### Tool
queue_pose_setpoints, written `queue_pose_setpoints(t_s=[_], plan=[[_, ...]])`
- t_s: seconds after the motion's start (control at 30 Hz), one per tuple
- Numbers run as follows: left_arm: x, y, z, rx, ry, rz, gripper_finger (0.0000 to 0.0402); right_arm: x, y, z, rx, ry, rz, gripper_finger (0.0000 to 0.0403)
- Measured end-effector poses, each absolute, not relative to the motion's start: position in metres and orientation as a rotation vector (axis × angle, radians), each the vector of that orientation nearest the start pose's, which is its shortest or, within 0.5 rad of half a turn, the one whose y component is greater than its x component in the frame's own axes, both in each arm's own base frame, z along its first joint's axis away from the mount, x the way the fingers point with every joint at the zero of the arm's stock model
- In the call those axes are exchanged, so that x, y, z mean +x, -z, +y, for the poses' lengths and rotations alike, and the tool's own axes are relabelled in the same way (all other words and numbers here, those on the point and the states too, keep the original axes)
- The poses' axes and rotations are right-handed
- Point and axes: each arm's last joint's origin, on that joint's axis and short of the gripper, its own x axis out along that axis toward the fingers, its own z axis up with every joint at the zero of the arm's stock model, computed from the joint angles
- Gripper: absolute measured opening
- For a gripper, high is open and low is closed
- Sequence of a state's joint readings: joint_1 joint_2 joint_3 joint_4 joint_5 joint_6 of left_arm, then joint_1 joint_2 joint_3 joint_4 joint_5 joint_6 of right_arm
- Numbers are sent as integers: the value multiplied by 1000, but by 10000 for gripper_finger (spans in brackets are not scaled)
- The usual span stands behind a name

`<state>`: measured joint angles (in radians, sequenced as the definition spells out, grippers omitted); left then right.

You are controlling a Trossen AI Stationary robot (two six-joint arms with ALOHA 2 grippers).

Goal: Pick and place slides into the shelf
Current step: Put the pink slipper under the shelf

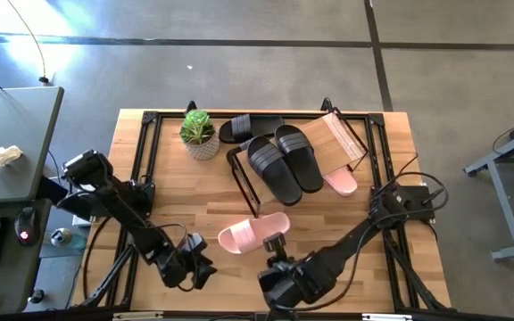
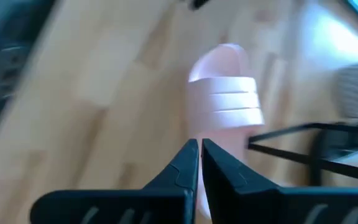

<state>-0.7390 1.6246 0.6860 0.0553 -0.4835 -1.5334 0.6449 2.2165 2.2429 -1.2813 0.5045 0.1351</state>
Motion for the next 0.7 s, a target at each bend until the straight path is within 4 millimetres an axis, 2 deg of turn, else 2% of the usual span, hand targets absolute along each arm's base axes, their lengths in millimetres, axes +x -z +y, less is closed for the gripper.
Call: queue_pose_setpoints(t_s=[0.2,0.37,0.47,0.7], plan=[[238,-135,-175,-874,-493,759,188,375,-274,261,-590,15,1086,10],[236,-132,-164,-1112,-719,720,188,369,-270,258,-436,114,1150,10],[232,-128,-161,-1209,-799,689,189,359,-270,265,-410,167,1159,10],[238,-131,-165,-1382,-784,584,189,331,-270,299,-368,190,1090,11]])
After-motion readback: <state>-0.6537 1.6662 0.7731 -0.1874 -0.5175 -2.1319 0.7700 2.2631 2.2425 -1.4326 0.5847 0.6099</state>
